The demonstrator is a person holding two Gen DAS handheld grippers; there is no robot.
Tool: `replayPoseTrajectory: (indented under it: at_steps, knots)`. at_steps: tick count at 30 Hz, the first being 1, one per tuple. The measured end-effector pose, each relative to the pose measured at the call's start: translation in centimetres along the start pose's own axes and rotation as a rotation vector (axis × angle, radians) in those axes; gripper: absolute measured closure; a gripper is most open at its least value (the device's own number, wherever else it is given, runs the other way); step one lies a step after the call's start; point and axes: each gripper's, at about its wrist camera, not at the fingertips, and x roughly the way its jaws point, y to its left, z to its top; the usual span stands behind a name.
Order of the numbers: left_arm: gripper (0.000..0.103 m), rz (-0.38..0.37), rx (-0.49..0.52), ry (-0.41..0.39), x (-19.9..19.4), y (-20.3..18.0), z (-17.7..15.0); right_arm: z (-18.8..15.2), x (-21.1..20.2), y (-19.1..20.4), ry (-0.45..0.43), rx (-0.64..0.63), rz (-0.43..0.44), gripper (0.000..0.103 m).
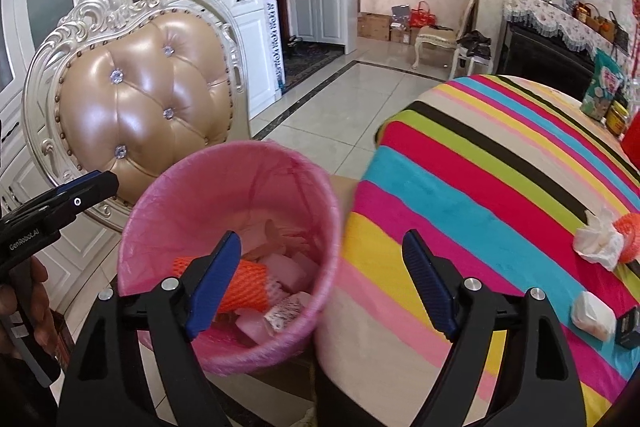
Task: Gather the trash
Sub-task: 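Move both open tools back over the table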
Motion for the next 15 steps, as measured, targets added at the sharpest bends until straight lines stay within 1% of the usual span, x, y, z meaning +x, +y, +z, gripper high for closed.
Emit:
replayPoseTrajectory:
  at_steps: [5,15]
  knots:
    - [0.049,-0.02,0.029,0.006,0.5,-2.3,0.1,-0.7,-1.6,-3.3,-0.019,0.041,-0.041,0.024]
    - [0.047,-0.078,0.111,0.035,2.4,-8.8,-0.2,-3.3,-4.9,-11.4,-0.037,0.127,-0.152,0.022]
